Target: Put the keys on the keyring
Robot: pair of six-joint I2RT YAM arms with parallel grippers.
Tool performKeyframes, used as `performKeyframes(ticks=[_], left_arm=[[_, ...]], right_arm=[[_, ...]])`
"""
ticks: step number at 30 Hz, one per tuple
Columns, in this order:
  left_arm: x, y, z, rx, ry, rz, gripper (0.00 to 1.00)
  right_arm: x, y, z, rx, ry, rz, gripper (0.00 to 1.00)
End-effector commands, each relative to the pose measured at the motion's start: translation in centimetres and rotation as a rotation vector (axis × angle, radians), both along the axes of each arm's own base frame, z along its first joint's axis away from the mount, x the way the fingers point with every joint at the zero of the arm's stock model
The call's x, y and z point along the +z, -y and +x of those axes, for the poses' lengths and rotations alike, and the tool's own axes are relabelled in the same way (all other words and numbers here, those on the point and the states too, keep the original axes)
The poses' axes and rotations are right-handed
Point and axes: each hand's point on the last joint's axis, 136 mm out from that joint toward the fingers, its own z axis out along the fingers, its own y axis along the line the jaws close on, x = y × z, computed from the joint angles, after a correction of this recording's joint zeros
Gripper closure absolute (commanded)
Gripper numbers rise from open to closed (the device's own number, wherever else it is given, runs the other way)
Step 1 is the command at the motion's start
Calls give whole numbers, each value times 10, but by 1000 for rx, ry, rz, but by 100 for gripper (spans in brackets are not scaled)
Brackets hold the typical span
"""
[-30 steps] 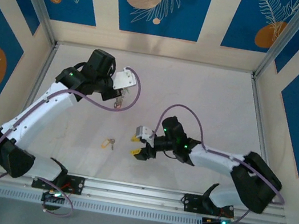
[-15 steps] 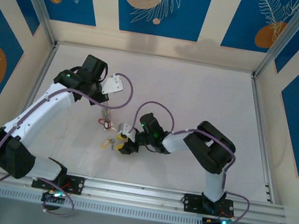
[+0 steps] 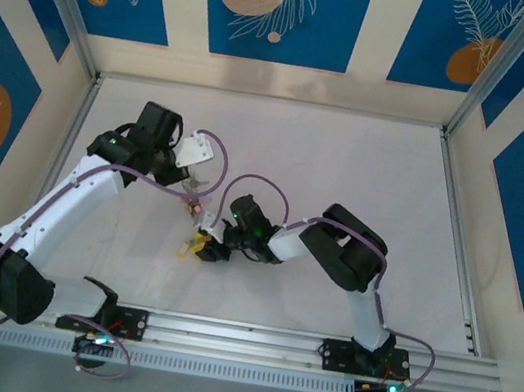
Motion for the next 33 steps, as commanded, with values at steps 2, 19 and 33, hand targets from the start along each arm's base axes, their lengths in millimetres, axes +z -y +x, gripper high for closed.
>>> performKeyframes(ticks=[2, 19, 33], left_arm=[[21, 7, 3, 1, 71, -98, 100], [18, 8, 0, 0, 71, -109, 100], [18, 12, -4, -29, 59, -122, 100]], right_arm=[[-8, -4, -3, -2, -27, -25, 62], [-1, -13, -4, 33, -19, -1, 72], [3, -7, -14, 32, -25, -6, 95]])
